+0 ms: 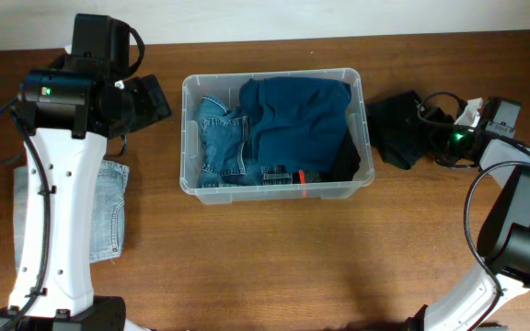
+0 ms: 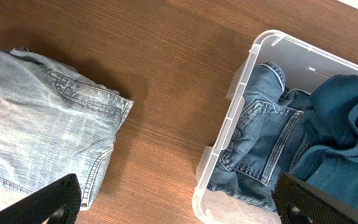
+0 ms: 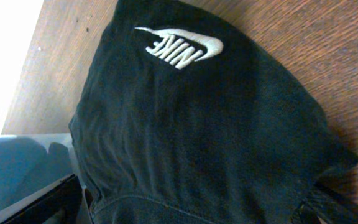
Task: Pack container
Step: 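Close the right gripper on the black Nike shirt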
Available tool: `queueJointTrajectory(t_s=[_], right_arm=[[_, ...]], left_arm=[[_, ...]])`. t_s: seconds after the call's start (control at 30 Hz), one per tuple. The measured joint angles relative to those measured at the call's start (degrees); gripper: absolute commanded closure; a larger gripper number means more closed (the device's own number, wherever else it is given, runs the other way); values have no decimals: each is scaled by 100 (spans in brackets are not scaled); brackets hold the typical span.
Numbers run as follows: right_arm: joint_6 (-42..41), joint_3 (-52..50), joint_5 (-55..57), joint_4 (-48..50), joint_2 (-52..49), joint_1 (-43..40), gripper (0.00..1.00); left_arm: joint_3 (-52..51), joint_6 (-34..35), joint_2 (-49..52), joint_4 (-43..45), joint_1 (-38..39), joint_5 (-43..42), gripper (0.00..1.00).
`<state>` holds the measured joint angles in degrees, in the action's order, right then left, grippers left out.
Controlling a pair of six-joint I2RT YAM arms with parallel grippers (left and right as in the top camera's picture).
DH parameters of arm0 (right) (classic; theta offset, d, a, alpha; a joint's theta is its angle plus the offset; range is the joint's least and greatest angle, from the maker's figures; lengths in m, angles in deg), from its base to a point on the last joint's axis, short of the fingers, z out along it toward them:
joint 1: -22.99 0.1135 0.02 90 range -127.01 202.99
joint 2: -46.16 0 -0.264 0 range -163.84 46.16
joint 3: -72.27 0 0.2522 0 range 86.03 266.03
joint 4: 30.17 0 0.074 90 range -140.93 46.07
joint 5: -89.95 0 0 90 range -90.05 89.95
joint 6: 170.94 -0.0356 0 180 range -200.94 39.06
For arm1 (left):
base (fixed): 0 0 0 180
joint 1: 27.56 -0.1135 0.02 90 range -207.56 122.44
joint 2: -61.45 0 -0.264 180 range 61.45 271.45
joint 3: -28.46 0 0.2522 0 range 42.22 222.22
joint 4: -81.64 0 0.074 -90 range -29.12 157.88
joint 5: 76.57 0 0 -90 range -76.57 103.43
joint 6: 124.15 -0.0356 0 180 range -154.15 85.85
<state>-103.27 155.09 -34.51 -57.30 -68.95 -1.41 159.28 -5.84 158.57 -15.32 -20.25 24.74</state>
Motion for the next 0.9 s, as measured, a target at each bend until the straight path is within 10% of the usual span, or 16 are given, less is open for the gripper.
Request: queueJointTrajectory(t_s=[0.9], right_arm=[[-476, 157, 2284, -103, 31, 981, 1]], left_arm=[[0, 0, 0, -2, 0, 0, 1]])
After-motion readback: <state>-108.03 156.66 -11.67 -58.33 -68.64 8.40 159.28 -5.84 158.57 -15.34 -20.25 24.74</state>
